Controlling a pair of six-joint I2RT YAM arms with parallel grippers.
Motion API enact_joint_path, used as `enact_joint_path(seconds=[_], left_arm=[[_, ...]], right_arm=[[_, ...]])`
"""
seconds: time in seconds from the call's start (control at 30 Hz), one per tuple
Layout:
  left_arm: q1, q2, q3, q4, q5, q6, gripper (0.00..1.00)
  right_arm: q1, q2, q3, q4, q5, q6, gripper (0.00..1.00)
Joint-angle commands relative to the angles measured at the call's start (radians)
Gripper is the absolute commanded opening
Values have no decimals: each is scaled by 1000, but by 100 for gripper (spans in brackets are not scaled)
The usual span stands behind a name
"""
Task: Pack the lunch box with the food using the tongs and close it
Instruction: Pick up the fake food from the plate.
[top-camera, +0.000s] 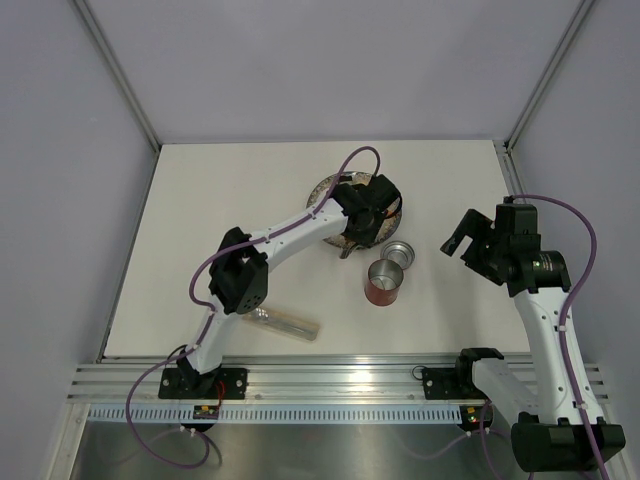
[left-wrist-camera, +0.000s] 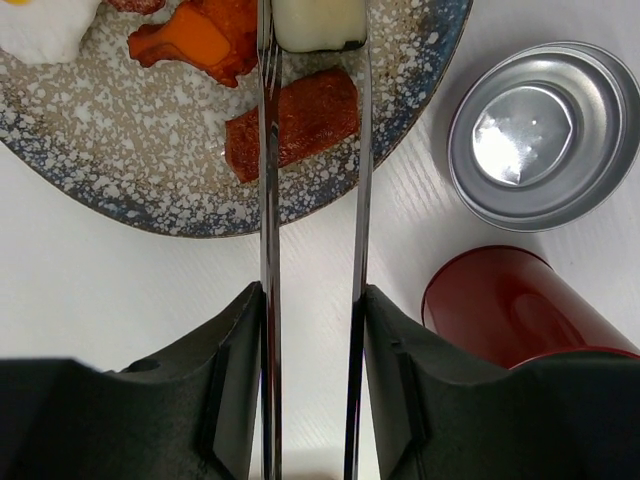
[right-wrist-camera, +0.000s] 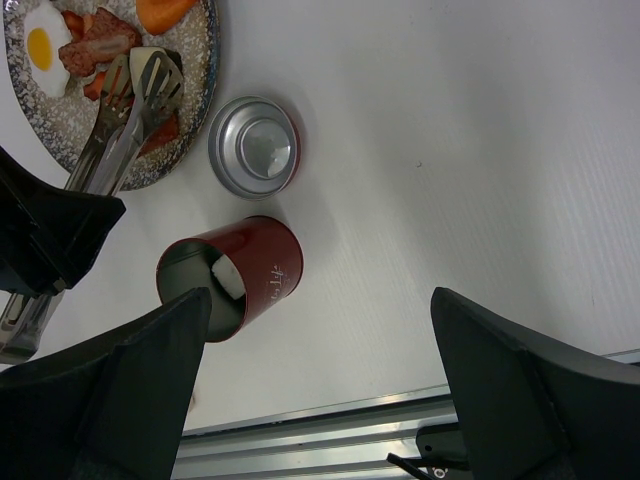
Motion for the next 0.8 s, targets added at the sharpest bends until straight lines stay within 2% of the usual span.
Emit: enact_joint_path(seconds=[0.0,0.23,0.33,0.53,0.77], left_arm=[[-4,-86,7,-4,-61,9,26],[-4,-210,-4,-18,-70,27,13],[-4,-313,-109,9,-38,28,8],[-21,-479,-260,48,74,49,8],[-141,-626,-355,20,108,44,8]], right_arm=[[2,-15,3,13,-15,0,99],[2,-13,8,12,-17,-2,99],[2,-16,9,10,-14,-5,99],[2,-4,5,21,-20,-6,100],[2,18,5,43,-24,-16,99]])
